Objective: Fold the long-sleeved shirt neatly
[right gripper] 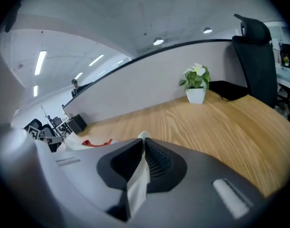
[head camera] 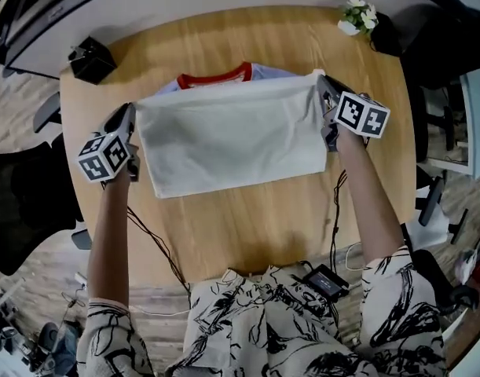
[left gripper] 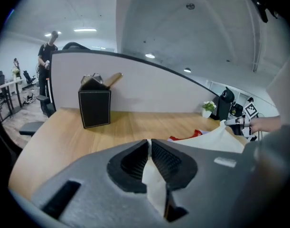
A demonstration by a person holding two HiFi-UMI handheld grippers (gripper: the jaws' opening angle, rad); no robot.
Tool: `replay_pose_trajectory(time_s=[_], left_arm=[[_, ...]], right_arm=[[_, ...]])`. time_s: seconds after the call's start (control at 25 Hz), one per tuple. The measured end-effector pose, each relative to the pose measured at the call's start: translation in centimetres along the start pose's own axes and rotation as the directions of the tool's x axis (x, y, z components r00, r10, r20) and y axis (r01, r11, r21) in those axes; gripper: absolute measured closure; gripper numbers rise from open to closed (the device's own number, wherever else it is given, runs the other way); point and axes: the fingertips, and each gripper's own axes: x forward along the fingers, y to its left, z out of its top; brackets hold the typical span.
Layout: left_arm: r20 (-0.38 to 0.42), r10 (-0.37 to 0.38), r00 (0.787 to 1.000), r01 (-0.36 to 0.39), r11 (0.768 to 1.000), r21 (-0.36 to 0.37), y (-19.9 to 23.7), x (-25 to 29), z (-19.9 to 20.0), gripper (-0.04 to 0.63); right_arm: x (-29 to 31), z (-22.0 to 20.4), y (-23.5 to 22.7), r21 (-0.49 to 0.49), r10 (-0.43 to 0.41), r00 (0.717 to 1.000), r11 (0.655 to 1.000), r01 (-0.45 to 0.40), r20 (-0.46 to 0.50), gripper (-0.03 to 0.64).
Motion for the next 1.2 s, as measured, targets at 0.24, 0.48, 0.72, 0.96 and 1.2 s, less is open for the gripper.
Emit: replay_pose_trajectory(time_s=[0.24, 0.48, 0.72, 0.96, 1.2], left_arm=[[-0.083, -0.016, 0.996, 0.014, 1.000, -0.023, 1.6, 4.1, -0.9, 0.561], [-0.102, -0.036, 0.994, 0.034, 0.999, -0.021, 2.8, 5.5, -1.0, 0.504], [-0.102, -0.124, 0.987, 0.159, 0.859, 0.487, 0.6, 3.7, 2.6, 0.435], [-0.358, -0.033, 0.933, 0.350, 0.316, 0.882, -1.3, 4.7, -2.1, 0.391], [-0.463, 0.042, 0.885, 0.451, 0.168, 0.877, -1.1, 6.6, -4.3, 0.422]], right_arm=[[3.9, -1.5, -1.6, -0.015, -0.033, 0.990, 0.999, 0.031, -0.138, 0.574], [4.9, -1.0, -2.8, 0.019, 0.020, 0.987, 1.000, -0.017, -0.159, 0.501], [3.1, 4.1, -0.5, -0.319, 0.198, 0.977, 0.924, -0.211, -0.072, 0.442], [3.9, -0.2, 4.4, -0.809, 0.214, 0.899, 0.394, -0.437, -0.382, 0.343], [6.4, -3.3, 4.6, -0.851, 0.081, 0.865, 0.155, -0.502, -0.496, 0.342]])
